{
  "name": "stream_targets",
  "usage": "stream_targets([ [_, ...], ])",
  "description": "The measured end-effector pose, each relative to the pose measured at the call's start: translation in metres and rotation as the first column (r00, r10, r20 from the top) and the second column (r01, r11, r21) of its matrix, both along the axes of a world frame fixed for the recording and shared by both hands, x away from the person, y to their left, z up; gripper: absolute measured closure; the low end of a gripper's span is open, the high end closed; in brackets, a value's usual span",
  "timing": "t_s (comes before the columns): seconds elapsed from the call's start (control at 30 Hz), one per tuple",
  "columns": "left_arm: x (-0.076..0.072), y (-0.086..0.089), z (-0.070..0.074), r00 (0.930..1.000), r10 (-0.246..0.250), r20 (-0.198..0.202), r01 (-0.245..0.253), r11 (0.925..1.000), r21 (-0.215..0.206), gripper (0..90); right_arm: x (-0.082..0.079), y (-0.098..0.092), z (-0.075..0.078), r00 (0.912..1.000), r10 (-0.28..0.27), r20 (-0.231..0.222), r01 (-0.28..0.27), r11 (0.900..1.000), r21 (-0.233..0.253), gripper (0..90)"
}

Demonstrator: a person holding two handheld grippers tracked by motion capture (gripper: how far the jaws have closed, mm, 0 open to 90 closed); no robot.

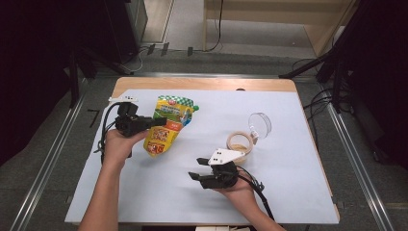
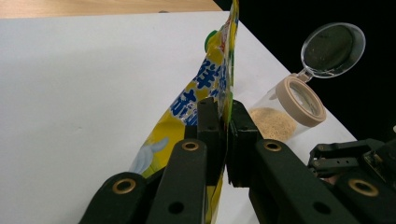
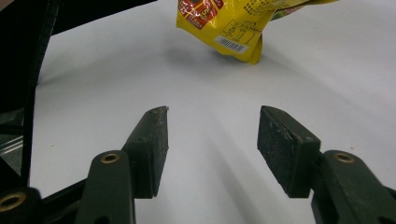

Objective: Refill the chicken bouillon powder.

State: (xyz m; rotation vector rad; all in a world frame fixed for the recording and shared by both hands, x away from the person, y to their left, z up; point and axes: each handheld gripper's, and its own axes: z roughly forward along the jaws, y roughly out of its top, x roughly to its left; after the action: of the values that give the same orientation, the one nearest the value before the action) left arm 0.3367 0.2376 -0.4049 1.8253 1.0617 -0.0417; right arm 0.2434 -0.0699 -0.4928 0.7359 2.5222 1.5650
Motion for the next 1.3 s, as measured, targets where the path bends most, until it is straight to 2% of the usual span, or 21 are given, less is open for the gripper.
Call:
stream_targets([
  [0.2, -0.008, 0.003, 0.001, 1.0, -0.007, 0.003, 0.007, 0.9999, 0.01, 85.9, 0.001, 0.002, 0.001, 0.9999, 0.008, 0.011, -0.007, 1.0, -0.01, 44.7],
  [0.33, -0.013, 0.008, 0.0, 0.9999, 0.01, -0.006, -0.01, 0.9999, 0.007, 85.9, 0.001, 0.003, 0.002, 0.9999, 0.01, 0.01, -0.01, 1.0, -0.012, 44.7],
  [0.53, -0.023, 0.015, 0.001, 0.9997, 0.022, -0.012, -0.022, 0.9997, 0.013, 84.9, 0.0, 0.005, 0.002, 0.9989, 0.022, 0.041, -0.02, 0.999, -0.035, 44.7],
  [0.73, -0.028, 0.025, -0.001, 0.9988, 0.042, -0.026, -0.042, 0.9991, 0.004, 84.1, -0.001, 0.01, 0.002, 0.9981, 0.036, 0.049, -0.034, 0.998, -0.048, 44.8],
  [0.93, -0.034, 0.033, 0.001, 0.9991, 0.041, -0.009, -0.041, 0.9991, -0.013, 81.4, 0.0, 0.012, 0.001, 0.9978, 0.045, 0.048, -0.043, 0.998, -0.043, 44.8],
  [1.03, -0.036, 0.035, 0.002, 0.9992, 0.04, 0.003, -0.04, 0.9992, -0.007, 78.8, 0.0, 0.014, 0.001, 0.9978, 0.052, 0.042, -0.05, 0.998, -0.043, 44.8],
  [1.2, -0.043, 0.039, 0.012, 0.9986, 0.027, 0.046, -0.026, 0.9992, -0.029, 73.9, 0.0, 0.016, 0.001, 0.997, 0.061, 0.047, -0.059, 0.997, -0.047, 44.9],
  [1.3, -0.044, 0.041, 0.014, 0.9985, 0.037, 0.041, -0.036, 0.999, -0.027, 73.2, 0.0, 0.017, 0.001, 0.9967, 0.063, 0.051, -0.061, 0.997, -0.045, 44.8],
])
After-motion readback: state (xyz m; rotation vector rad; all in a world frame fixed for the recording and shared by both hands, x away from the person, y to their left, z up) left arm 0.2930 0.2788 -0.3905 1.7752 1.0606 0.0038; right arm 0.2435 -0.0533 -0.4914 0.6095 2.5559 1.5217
